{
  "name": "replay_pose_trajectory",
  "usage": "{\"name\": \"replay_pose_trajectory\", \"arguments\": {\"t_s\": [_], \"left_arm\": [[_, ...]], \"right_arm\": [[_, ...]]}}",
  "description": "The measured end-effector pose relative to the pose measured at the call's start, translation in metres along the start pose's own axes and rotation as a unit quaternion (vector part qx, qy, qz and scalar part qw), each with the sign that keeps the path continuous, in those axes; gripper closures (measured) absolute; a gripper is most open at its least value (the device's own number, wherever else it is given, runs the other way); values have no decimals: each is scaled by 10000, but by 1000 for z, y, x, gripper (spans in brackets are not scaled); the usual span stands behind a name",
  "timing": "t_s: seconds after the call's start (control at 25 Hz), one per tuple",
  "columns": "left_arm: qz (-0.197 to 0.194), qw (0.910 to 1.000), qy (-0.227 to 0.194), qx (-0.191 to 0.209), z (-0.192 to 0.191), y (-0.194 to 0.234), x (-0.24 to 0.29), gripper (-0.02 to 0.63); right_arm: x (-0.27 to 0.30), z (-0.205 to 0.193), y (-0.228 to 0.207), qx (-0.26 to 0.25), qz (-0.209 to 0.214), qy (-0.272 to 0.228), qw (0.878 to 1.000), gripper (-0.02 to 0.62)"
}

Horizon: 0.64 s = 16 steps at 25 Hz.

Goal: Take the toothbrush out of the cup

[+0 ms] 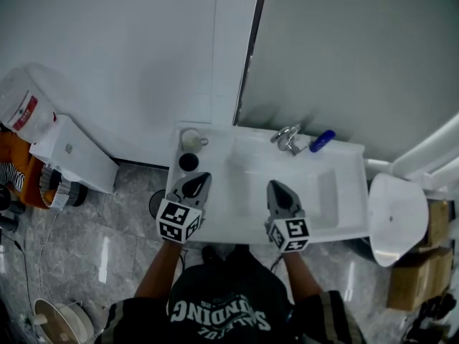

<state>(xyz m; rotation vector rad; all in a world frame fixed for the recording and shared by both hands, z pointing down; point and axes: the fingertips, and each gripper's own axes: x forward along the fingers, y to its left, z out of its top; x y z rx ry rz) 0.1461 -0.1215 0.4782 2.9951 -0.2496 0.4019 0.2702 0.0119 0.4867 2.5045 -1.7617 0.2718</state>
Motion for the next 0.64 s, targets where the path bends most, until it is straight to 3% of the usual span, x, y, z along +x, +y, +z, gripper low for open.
{"name": "replay_pose_trajectory", "arguments": {"t_s": [0.64], "left_arm": [[18, 9999, -22, -103, 0, -4, -2, 607]], "right_arm": [[-2, -7, 7, -195, 155, 99, 9996, 599]]}}
